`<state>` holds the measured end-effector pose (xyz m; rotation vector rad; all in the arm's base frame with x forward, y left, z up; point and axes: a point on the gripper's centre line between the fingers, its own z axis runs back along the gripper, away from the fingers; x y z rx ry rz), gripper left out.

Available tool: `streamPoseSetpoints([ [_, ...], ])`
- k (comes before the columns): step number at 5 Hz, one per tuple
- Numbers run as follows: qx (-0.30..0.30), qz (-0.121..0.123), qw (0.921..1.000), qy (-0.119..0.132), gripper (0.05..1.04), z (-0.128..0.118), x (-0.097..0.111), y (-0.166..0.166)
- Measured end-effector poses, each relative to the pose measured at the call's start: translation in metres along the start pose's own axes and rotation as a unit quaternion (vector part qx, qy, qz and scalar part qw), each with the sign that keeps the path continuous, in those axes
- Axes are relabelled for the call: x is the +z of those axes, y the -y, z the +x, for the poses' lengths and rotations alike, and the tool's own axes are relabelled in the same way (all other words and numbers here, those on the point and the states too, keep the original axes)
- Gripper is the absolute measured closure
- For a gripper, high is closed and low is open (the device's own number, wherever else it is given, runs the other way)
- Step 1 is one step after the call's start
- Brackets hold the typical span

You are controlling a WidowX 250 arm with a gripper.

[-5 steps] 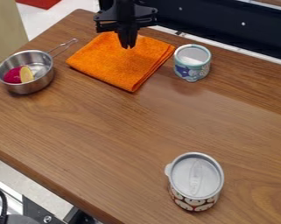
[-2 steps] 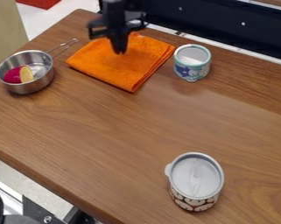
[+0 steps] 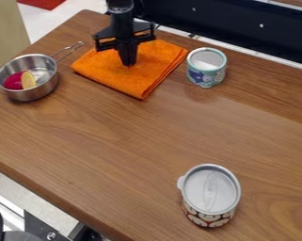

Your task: Move the orange cloth to the middle of the table

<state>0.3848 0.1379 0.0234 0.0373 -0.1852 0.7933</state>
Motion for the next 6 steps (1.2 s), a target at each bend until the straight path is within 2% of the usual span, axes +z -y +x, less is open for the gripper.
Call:
streamPoseSetpoints([
  [1, -0.014, 0.010, 0.9996, -0.021, 1.030, -0.008, -0.001, -0.003],
  [3, -0.048, 0.019, 0.9978, -0.041, 1.030, -0.046, -0.002, -0.010],
  [4, -0.057, 0.016, 0.9972, -0.045, 1.030, -0.059, 0.000, -0.011],
  [5, -0.082, 0.017, 0.9950, -0.055, 1.030, -0.081, 0.005, -0.016],
  [6, -0.095, 0.014, 0.9942, -0.049, 1.030, -0.098, 0.008, -0.021],
])
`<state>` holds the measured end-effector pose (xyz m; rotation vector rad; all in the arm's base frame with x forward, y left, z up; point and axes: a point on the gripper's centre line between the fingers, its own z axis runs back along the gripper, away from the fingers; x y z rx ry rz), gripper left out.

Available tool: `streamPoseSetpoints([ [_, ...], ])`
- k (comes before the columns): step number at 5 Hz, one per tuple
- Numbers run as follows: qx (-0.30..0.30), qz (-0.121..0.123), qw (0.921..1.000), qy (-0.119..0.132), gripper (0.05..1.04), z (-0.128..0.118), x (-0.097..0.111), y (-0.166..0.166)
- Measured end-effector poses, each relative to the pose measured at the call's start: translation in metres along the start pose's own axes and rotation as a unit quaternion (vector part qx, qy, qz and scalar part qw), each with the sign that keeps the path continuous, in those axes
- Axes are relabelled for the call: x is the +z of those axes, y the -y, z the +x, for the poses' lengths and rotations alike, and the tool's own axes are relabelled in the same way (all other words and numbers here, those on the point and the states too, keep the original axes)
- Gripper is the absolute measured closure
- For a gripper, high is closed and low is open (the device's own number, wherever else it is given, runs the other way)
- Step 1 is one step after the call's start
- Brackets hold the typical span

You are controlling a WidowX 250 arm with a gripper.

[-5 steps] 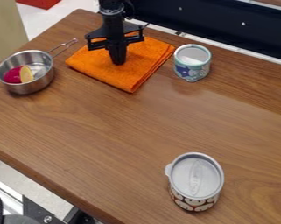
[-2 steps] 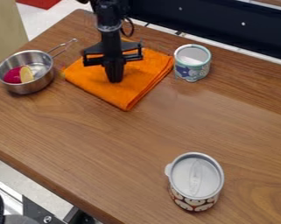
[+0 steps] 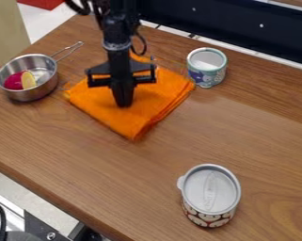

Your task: Move the orange cloth to the middle of the table

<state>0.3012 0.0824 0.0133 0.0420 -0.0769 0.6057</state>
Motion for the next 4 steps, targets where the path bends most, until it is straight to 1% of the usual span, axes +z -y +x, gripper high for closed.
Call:
streamPoseSetpoints([
  [2, -0.005, 0.004, 1.0000, -0.003, 1.030, -0.018, 0.001, -0.001],
  [3, -0.022, 0.004, 0.9997, 0.006, 1.030, -0.022, -0.001, 0.007],
  [4, -0.042, -0.007, 0.9991, 0.004, 1.030, -0.033, 0.000, 0.019],
])
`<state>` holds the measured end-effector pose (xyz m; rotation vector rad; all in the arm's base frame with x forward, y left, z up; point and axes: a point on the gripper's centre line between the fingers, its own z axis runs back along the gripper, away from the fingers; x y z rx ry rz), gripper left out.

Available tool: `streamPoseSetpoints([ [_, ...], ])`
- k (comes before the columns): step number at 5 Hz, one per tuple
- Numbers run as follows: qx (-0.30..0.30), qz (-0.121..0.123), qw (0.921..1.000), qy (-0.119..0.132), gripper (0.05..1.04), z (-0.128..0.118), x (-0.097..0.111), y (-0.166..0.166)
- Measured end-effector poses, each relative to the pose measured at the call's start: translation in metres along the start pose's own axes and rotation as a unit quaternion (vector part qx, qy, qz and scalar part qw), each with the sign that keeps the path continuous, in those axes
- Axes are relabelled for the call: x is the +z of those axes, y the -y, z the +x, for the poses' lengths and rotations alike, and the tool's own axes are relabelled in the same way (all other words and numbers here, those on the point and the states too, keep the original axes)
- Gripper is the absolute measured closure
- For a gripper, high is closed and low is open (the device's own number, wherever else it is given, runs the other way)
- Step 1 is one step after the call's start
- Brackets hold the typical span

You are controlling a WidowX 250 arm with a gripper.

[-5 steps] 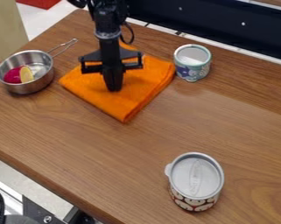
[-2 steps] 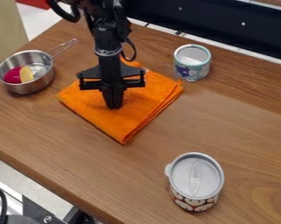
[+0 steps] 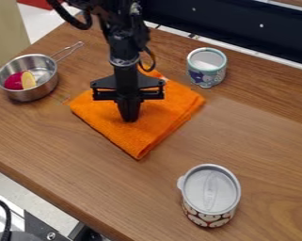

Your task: Move the orange cloth to the middle of the table

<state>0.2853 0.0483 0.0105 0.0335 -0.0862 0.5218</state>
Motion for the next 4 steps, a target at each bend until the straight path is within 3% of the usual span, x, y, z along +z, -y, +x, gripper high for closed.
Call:
streamPoseSetpoints([
  [2, -0.011, -0.008, 0.9999, 0.006, 1.030, -0.008, 0.001, 0.017],
  [4, -0.009, -0.006, 0.9999, -0.005, 1.030, -0.018, 0.002, 0.030],
])
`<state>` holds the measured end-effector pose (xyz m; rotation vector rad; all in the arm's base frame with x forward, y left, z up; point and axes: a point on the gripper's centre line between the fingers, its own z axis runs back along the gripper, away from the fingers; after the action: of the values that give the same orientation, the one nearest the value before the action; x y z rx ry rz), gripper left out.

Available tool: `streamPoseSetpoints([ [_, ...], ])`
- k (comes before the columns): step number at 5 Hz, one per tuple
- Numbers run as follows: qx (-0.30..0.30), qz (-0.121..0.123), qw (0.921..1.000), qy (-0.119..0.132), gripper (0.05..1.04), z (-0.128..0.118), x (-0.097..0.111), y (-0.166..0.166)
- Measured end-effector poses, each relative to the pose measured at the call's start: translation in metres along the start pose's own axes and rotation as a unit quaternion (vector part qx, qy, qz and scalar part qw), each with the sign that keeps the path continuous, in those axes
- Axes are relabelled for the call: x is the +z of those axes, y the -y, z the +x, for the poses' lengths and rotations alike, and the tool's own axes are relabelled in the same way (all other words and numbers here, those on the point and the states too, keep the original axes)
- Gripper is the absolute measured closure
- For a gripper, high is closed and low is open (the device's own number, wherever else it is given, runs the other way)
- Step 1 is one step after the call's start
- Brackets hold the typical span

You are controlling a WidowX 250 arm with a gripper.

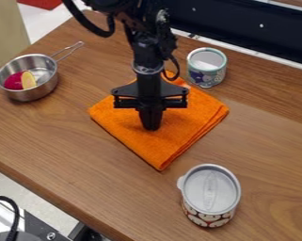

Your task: Move the orange cloth to the middle of the table

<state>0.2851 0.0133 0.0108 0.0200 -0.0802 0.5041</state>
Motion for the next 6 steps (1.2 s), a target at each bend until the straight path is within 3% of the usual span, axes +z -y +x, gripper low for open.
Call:
streamPoseSetpoints([
  [4, 0.021, -0.006, 0.9997, 0.009, 1.012, 0.010, 0.006, 0.003],
  [5, 0.023, -0.003, 0.9997, 0.001, 0.875, 0.011, 0.010, 0.000],
  [6, 0.026, -0.014, 0.9996, 0.006, 0.648, 0.015, 0.023, -0.001],
])
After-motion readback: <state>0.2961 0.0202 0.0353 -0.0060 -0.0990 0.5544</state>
